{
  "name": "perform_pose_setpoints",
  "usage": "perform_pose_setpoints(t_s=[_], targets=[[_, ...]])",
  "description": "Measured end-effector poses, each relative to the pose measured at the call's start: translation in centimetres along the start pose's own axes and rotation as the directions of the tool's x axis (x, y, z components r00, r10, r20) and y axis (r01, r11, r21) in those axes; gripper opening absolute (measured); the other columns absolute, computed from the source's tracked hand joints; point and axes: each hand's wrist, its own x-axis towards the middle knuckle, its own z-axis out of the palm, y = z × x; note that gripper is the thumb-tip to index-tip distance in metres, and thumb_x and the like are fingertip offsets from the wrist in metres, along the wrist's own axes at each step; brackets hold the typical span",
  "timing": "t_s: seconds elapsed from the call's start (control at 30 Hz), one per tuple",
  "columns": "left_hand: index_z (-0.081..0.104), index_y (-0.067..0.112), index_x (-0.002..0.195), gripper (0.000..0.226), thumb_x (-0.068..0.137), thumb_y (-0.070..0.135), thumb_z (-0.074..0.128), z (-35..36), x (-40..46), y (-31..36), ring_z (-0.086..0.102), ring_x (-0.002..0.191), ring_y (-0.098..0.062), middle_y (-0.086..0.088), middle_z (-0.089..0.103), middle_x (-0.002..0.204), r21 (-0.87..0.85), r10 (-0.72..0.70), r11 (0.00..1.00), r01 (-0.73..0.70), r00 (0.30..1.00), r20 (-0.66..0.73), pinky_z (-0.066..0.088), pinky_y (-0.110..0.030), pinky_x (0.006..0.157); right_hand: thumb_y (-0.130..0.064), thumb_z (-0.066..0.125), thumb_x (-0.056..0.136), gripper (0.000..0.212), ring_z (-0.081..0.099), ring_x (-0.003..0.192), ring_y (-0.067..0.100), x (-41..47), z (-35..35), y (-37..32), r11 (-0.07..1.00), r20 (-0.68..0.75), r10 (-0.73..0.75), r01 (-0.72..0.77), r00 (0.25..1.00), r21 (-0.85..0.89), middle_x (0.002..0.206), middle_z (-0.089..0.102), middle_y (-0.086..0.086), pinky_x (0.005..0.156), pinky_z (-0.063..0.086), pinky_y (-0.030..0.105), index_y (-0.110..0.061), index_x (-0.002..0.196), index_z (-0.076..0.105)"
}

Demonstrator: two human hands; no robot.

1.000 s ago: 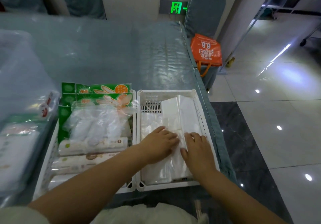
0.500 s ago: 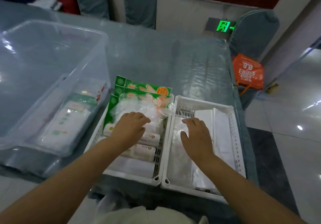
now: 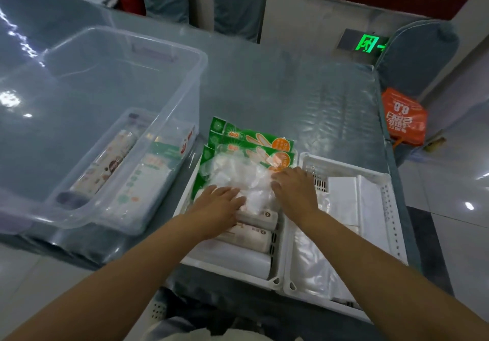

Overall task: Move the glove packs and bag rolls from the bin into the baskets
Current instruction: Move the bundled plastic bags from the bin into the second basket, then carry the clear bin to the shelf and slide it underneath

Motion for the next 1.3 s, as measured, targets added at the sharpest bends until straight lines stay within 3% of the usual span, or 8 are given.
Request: perform_pose_setpoints(t_s=[0.1, 0.2, 0.4, 0.5, 0.73, 0.87, 1.03, 1.3], targets=[[0.026, 0.023, 0.142, 0.054, 0.092, 0.032, 0.042, -0.5, -0.8, -0.1, 0.020, 0.139, -0.022, -0.005, 0.020, 0.155, -0.039, -0.002, 0.999, 0.000, 0.999, -0.036, 0.013, -0.040, 0.112, -0.029, 0.032, 0.090, 0.033, 0.053, 0.089, 0.025, -1.5, 1.1, -0.9, 0.995, 0.034, -0.050, 0.052, 0.998, -0.079, 0.099, 0.063, 0.003, 0.079, 0.034, 0.037, -0.018, 0.091, 0.063], [0.029, 0.020, 0.141, 0.053, 0.091, 0.023, 0.046, -2.0, -2.1, -0.2, 0.026, 0.136, -0.023, -0.005, 0.025, 0.153, -0.053, -0.027, 0.998, 0.020, 0.992, -0.123, 0.018, -0.038, 0.110, -0.026, 0.037, 0.091, 0.027, 0.052, 0.096, 0.025, -1.7, 1.2, -1.5, 0.996, 0.045, -0.017, 0.021, 0.999, -0.087, 0.106, 0.062, 0.003, 0.085, 0.034, 0.039, -0.018, 0.098, 0.061], [0.050, 0.018, 0.122, 0.031, 0.091, 0.017, 0.045, -8.2, -5.0, -0.2, 0.052, 0.107, -0.023, -0.002, 0.059, 0.119, 0.019, -0.048, 0.998, 0.060, 0.918, -0.393, 0.039, -0.036, 0.090, -0.021, 0.054, 0.088, 0.024, 0.055, 0.097, 0.030, -1.5, -1.8, -3.4, 0.996, -0.125, 0.078, -0.074, 0.989, 0.043, 0.106, 0.067, 0.007, 0.088, 0.036, 0.041, -0.013, 0.107, 0.066], [0.055, 0.019, 0.118, 0.029, 0.090, 0.019, 0.048, -11.4, -6.6, -0.9, 0.056, 0.100, -0.024, -0.002, 0.063, 0.111, 0.028, -0.035, 0.998, 0.057, 0.862, -0.506, 0.042, -0.036, 0.084, -0.016, 0.057, 0.085, 0.019, 0.057, 0.092, 0.029, -1.4, -4.1, -5.7, 0.995, -0.216, 0.068, -0.051, 0.974, 0.081, 0.099, 0.069, 0.006, 0.084, 0.037, 0.041, -0.014, 0.098, 0.070], [0.060, 0.020, 0.111, 0.026, 0.088, 0.018, 0.047, -15.7, -12.3, -8.8, 0.057, 0.098, -0.029, -0.005, 0.064, 0.107, -0.010, -0.002, 1.000, -0.005, 0.825, -0.565, 0.045, -0.037, 0.078, -0.007, 0.059, 0.084, 0.015, 0.061, 0.084, 0.032, 0.0, -9.0, -15.6, 0.983, -0.396, 0.098, -0.026, 0.913, 0.183, 0.089, 0.071, 0.011, 0.074, 0.045, 0.037, -0.009, 0.092, 0.071], [0.059, 0.024, 0.114, 0.027, 0.089, 0.023, 0.050, -16.1, -16.3, -17.1, 0.054, 0.106, -0.027, -0.002, 0.062, 0.113, -0.086, -0.037, 0.996, -0.014, 0.823, -0.567, 0.043, -0.035, 0.080, -0.018, 0.053, 0.090, 0.018, 0.060, 0.077, 0.019, 1.3, -10.3, -22.2, 0.908, -0.327, 0.327, -0.198, 0.887, 0.370, 0.090, 0.070, 0.002, 0.063, 0.038, 0.026, -0.017, 0.095, 0.070], [0.061, 0.021, 0.111, 0.026, 0.088, 0.021, 0.050, -15.1, -19.6, -25.7, 0.054, 0.103, -0.027, -0.003, 0.062, 0.109, -0.096, -0.091, 0.994, 0.046, 0.836, -0.541, 0.042, -0.034, 0.076, -0.020, 0.051, 0.087, 0.019, 0.061, 0.076, 0.024, 1.6, -11.0, -29.0, 0.782, -0.168, 0.505, -0.367, 0.846, 0.504, 0.082, 0.069, 0.007, 0.069, 0.048, 0.034, -0.012, 0.087, 0.068], [0.062, 0.014, 0.106, 0.024, 0.087, 0.021, 0.050, -14.0, -22.0, -32.9, 0.056, 0.097, -0.029, -0.007, 0.063, 0.104, 0.000, -0.140, 0.986, 0.164, 0.842, -0.521, 0.040, -0.034, 0.067, -0.027, 0.051, 0.086, 0.035, 0.059, 0.097, 0.028, 1.8, -11.0, -34.1, 0.736, -0.044, 0.630, -0.578, 0.775, 0.353, 0.109, 0.066, 0.010, 0.075, 0.043, 0.031, -0.010, 0.116, 0.059]])
